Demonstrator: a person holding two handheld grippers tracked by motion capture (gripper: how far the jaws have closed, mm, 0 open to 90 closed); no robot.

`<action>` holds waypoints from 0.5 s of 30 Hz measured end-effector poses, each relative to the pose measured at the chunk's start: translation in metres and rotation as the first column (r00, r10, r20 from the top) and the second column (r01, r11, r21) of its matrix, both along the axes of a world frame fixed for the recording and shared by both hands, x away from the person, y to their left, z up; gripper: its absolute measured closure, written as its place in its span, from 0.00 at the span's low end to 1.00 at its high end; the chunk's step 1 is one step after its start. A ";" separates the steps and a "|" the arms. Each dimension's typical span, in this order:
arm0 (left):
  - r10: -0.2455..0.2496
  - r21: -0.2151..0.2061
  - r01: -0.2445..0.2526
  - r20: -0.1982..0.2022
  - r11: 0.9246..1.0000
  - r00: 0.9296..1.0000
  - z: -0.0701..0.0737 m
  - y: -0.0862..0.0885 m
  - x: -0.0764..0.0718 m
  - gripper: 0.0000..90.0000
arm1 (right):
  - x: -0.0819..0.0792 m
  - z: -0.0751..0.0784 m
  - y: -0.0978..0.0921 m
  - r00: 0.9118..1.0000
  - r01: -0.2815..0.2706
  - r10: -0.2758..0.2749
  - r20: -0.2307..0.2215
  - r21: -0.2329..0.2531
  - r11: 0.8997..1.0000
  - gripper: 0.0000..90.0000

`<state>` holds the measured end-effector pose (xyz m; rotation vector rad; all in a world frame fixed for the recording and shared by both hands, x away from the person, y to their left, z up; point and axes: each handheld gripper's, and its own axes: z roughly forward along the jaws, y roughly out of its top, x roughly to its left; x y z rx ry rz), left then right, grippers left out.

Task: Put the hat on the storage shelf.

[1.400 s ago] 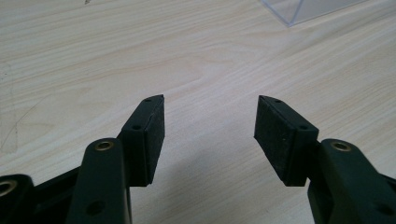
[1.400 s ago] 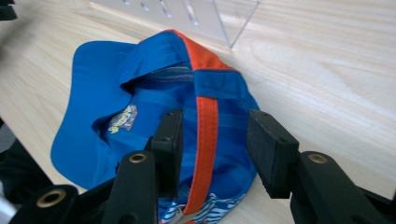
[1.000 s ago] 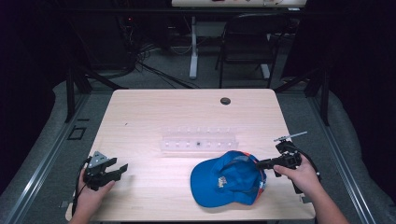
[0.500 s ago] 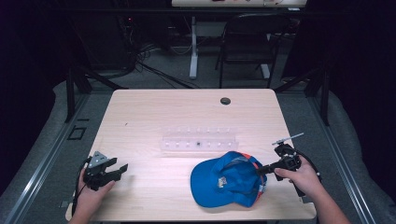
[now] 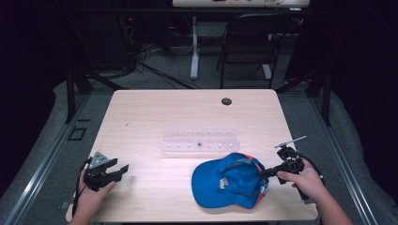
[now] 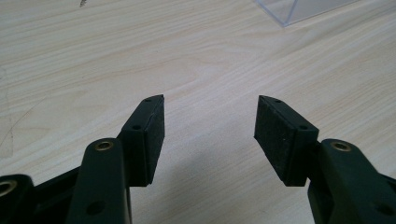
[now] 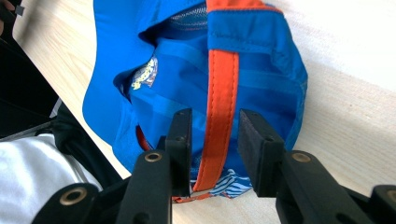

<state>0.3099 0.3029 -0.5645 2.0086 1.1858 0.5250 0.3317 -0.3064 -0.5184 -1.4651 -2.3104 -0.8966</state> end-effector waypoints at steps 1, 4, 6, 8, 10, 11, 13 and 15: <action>0.000 0.001 0.000 0.001 1.000 1.000 0.000 0.000 0.000 0.48 | 0.000 0.000 0.001 1.000 0.006 -0.006 -0.006 0.001 1.000 0.76; 0.001 -0.001 -0.001 0.000 1.000 1.000 0.000 0.000 0.000 0.48 | -0.001 0.000 0.003 1.000 0.009 -0.009 -0.004 0.011 1.000 0.81; -0.002 0.001 0.002 -0.001 1.000 1.000 0.000 0.000 0.000 0.48 | -0.002 0.001 0.005 1.000 0.018 -0.018 0.000 0.020 1.000 0.83; 0.000 0.000 0.000 0.003 1.000 1.000 0.000 0.000 0.000 0.48 | -0.002 0.003 0.006 1.000 0.025 -0.025 0.011 0.019 1.000 0.85; 0.000 -0.001 0.000 0.003 1.000 1.000 0.000 0.000 0.000 0.48 | -0.002 0.006 0.005 1.000 0.009 -0.009 0.011 0.016 1.000 0.86; 0.000 -0.001 0.000 0.003 1.000 1.000 0.000 0.000 0.000 0.48 | -0.002 0.007 0.006 1.000 0.011 -0.011 0.006 0.020 1.000 0.86; 0.001 -0.002 -0.001 0.003 1.000 1.000 0.000 0.000 0.000 0.48 | -0.002 0.008 0.006 1.000 0.010 -0.010 0.001 0.023 1.000 0.86; 0.000 -0.002 0.000 0.003 1.000 1.000 0.000 0.000 0.000 0.48 | -0.002 0.011 0.008 1.000 0.001 -0.001 -0.012 0.012 1.000 0.86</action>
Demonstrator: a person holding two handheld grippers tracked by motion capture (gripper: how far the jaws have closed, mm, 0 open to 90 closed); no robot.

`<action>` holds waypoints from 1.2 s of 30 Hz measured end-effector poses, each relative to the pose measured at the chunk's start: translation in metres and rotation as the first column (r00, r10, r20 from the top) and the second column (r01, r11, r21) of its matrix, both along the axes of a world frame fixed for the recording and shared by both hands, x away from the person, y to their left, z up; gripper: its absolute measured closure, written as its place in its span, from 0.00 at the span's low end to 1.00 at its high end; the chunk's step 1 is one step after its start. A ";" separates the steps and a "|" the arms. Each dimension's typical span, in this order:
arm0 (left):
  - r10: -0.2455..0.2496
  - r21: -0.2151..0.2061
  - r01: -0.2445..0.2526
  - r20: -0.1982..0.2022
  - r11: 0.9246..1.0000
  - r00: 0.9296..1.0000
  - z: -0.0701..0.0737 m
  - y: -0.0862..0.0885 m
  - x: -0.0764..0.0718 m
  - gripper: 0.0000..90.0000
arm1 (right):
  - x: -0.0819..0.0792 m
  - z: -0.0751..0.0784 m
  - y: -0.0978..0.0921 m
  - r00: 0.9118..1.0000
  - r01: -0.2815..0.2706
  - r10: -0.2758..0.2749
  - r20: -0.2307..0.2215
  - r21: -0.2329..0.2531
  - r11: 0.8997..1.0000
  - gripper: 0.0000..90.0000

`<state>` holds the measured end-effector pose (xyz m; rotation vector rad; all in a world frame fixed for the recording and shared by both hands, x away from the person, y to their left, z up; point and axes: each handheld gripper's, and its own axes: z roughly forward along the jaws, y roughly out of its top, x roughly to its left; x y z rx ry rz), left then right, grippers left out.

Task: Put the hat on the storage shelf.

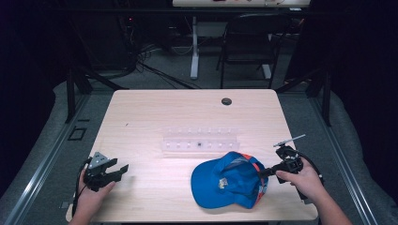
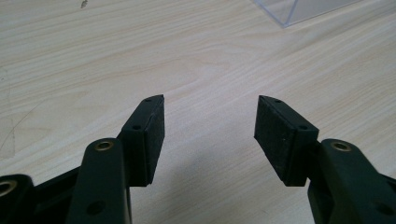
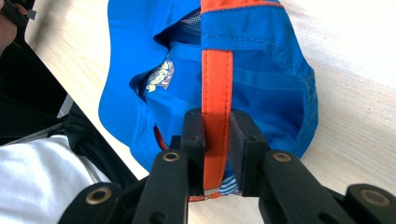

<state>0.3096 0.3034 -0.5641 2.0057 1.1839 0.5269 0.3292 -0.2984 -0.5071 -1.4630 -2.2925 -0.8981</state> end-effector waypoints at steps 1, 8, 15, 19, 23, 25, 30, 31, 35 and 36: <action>0.000 0.001 0.000 -0.001 1.000 1.000 0.000 0.000 0.000 0.48 | -0.001 0.001 0.001 1.000 0.008 -0.008 -0.004 -0.002 1.000 0.86; 0.002 0.003 -0.002 0.000 1.000 1.000 0.000 -0.001 0.000 0.48 | -0.002 0.011 0.003 1.000 0.024 -0.024 0.002 -0.006 1.000 0.86; 0.001 0.002 -0.001 -0.003 1.000 1.000 -0.001 0.000 0.000 0.48 | -0.001 0.022 0.002 0.999 0.031 -0.030 -0.028 0.052 0.998 0.86; 0.004 0.001 -0.004 -0.006 1.000 1.000 -0.001 -0.001 0.000 0.48 | -0.001 0.026 0.002 0.999 0.036 -0.033 -0.035 0.069 0.997 0.86; 0.004 0.001 -0.004 -0.005 1.000 1.000 -0.001 -0.001 0.001 0.48 | 0.000 0.030 0.002 0.998 0.039 -0.032 -0.060 0.110 0.993 0.86; 0.004 0.001 -0.004 -0.006 1.000 1.000 -0.002 -0.001 0.001 0.48 | 0.000 0.031 0.002 0.998 0.036 -0.029 -0.063 0.116 0.993 0.86; 0.004 0.000 -0.004 -0.007 1.000 1.000 -0.002 -0.001 0.001 0.48 | 0.001 0.034 0.002 0.996 0.048 -0.035 -0.082 0.168 0.985 0.86; 0.002 0.001 -0.002 -0.009 1.000 1.000 -0.002 -0.001 0.001 0.48 | 0.001 0.036 0.003 0.996 0.051 -0.036 -0.084 0.190 0.981 0.86; 0.004 0.000 -0.004 -0.008 1.000 1.000 -0.002 -0.001 0.001 0.48 | 0.003 0.041 0.002 0.996 0.046 -0.028 -0.083 0.225 0.973 0.86; 0.003 0.001 -0.003 -0.008 1.000 1.000 -0.002 -0.001 0.001 0.48 | 0.003 0.042 0.003 0.996 0.048 -0.030 -0.084 0.228 0.972 0.86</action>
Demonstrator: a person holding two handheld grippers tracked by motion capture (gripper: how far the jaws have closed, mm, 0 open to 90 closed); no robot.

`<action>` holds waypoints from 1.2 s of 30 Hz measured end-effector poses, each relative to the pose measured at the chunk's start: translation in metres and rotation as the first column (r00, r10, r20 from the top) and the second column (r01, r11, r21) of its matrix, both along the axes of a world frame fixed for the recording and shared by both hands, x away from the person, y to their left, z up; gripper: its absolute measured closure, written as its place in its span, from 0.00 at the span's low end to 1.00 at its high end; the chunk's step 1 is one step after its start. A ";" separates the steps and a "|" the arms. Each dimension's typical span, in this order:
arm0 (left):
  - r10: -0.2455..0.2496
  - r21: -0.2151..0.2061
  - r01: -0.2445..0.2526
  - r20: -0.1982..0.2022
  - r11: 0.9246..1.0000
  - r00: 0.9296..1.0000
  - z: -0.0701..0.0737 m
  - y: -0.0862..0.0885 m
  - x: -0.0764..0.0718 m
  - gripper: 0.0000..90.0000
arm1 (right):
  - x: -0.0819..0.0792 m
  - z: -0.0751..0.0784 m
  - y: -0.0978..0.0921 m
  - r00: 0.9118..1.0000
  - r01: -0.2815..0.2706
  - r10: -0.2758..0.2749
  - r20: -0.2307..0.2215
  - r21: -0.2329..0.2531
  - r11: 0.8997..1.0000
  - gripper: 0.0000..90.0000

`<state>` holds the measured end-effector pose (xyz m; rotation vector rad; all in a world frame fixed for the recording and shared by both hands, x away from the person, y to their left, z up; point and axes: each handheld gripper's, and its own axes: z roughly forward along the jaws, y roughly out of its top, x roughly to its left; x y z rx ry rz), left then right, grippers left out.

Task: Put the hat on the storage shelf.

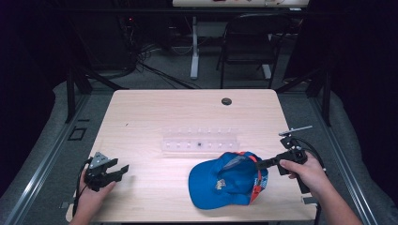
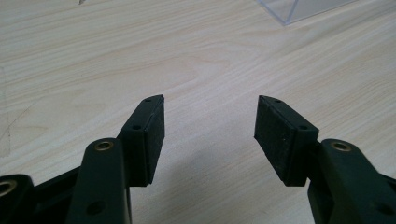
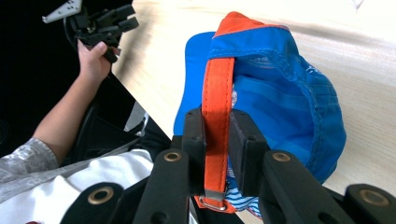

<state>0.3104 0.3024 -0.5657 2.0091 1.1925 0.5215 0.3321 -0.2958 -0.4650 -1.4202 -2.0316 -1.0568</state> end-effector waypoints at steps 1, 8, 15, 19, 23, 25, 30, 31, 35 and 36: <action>0.000 0.001 0.000 0.000 1.000 1.000 0.000 0.000 0.000 0.48 | 0.000 0.001 0.000 1.000 -0.008 0.008 0.004 -0.002 1.000 0.86; 0.001 -0.003 -0.001 0.002 1.000 1.000 0.000 0.000 0.000 0.48 | 0.001 0.010 0.007 1.000 -0.002 0.002 0.011 -0.014 1.000 0.86; 0.001 -0.003 -0.001 0.000 1.000 1.000 0.000 0.000 0.000 0.48 | 0.001 0.023 0.013 1.000 0.012 -0.011 0.021 -0.027 1.000 0.86; -0.002 0.001 0.002 0.001 1.000 1.000 0.000 0.000 0.000 0.48 | 0.002 0.032 0.017 1.000 0.004 -0.003 0.016 -0.019 1.000 0.86; -0.006 0.002 0.006 0.002 1.000 1.000 0.000 -0.001 0.000 0.48 | 0.003 0.041 0.019 1.000 0.003 -0.003 0.016 -0.023 1.000 0.86; -0.006 0.003 0.006 0.002 1.000 1.000 0.000 0.000 0.000 0.48 | 0.003 0.048 0.022 1.000 0.002 -0.002 0.012 -0.026 1.000 0.86; -0.002 0.000 0.002 0.001 1.000 1.000 -0.001 -0.001 0.000 0.48 | 0.003 0.069 0.029 1.000 -0.024 0.023 -0.012 -0.034 0.999 0.86; -0.003 0.002 0.003 0.000 1.000 1.000 -0.001 -0.001 0.000 0.48 | 0.002 0.072 0.031 1.000 -0.027 0.026 -0.017 -0.032 0.999 0.86; -0.004 0.019 0.004 0.000 1.000 1.000 0.000 -0.002 0.001 0.48 | 0.002 0.082 0.036 0.999 -0.035 0.034 -0.032 -0.004 0.999 0.86; 0.001 0.014 -0.001 0.001 1.000 1.000 0.000 -0.001 0.000 0.48 | 0.001 0.086 0.038 0.999 -0.038 0.038 -0.036 0.011 0.999 0.86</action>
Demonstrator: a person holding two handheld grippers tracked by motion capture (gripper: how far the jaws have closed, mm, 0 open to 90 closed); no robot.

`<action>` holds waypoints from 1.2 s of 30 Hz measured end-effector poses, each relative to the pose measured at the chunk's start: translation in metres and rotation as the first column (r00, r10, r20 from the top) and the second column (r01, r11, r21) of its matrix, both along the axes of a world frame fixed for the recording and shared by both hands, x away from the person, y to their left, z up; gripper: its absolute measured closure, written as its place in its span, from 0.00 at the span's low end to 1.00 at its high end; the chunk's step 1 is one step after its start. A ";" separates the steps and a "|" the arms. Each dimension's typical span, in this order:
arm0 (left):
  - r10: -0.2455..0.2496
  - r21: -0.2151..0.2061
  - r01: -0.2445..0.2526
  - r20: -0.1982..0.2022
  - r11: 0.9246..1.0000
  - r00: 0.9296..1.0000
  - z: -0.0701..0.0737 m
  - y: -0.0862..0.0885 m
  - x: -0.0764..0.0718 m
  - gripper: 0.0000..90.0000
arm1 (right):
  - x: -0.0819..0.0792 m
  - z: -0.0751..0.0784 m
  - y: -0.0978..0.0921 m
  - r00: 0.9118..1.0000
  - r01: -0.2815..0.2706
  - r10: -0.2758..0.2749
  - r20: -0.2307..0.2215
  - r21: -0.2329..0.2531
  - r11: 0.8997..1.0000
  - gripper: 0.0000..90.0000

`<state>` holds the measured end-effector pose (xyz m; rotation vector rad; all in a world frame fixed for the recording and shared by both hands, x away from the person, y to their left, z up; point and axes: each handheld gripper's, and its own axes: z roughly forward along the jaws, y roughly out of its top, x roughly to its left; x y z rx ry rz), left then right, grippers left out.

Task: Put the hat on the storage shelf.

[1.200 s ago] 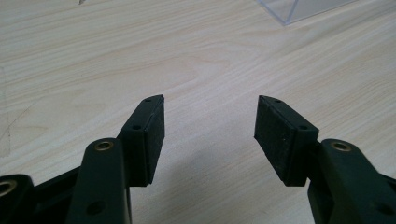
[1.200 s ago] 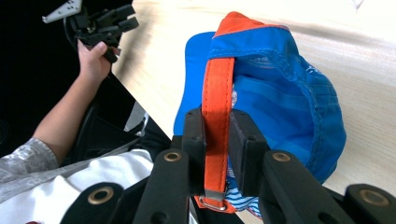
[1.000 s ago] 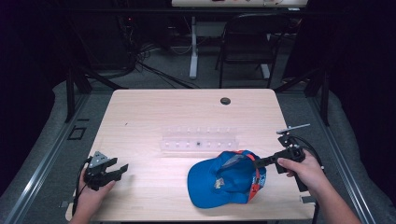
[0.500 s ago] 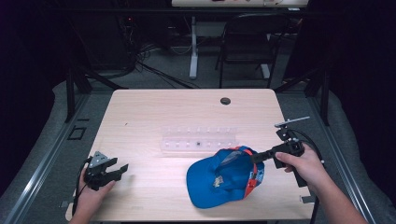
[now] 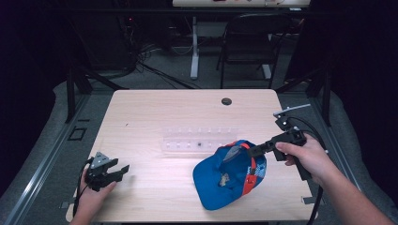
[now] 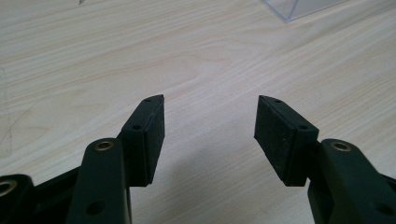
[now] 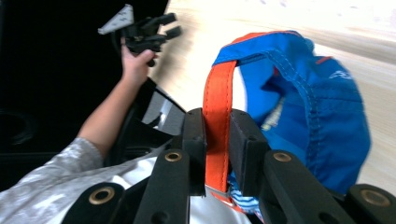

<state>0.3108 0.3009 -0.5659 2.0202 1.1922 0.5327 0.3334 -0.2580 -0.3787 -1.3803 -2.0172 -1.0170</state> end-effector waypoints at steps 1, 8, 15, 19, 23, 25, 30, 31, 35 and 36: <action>0.002 -0.003 -0.002 0.000 1.000 1.000 0.000 0.000 0.000 0.48 | 0.000 0.003 0.002 1.000 0.006 -0.007 0.004 0.011 1.000 0.86; 0.004 -0.011 -0.004 0.001 1.000 1.000 0.001 0.002 0.000 0.48 | -0.004 0.013 0.014 1.000 0.009 -0.010 0.012 0.084 0.996 0.86; 0.004 -0.014 -0.004 0.000 1.000 1.000 0.001 0.001 0.000 0.48 | -0.004 0.016 0.022 1.000 0.010 -0.008 -0.019 0.134 0.991 0.87; 0.007 -0.014 -0.007 0.003 1.000 1.000 0.000 0.001 0.000 0.48 | -0.004 0.022 0.024 1.000 0.010 -0.007 -0.015 0.181 0.984 0.87; 0.015 -0.017 -0.014 0.015 1.000 1.000 0.001 0.002 0.000 0.48 | -0.004 0.026 0.024 1.000 0.018 -0.017 -0.005 0.193 0.981 0.87; 0.014 -0.021 -0.014 0.014 1.000 1.000 0.001 0.002 0.000 0.48 | -0.003 0.029 0.024 1.000 0.030 -0.031 -0.001 0.208 0.978 0.87; 0.011 -0.021 -0.011 0.009 1.000 1.000 0.001 0.002 0.000 0.48 | -0.001 0.036 0.027 0.998 0.049 -0.056 0.023 0.248 0.967 0.87; 0.010 -0.021 -0.009 0.011 1.000 1.000 0.001 0.001 0.000 0.48 | -0.001 0.036 0.027 0.998 0.049 -0.056 0.023 0.248 0.967 0.87; 0.013 -0.031 -0.012 0.022 0.999 1.000 0.002 0.001 -0.001 0.48 | 0.004 0.039 0.029 0.997 0.055 -0.067 0.035 0.263 0.963 0.87; 0.013 -0.033 -0.012 0.022 0.999 1.000 0.002 0.001 -0.001 0.48 | 0.006 0.041 0.030 0.996 0.065 -0.078 0.035 0.274 0.959 0.87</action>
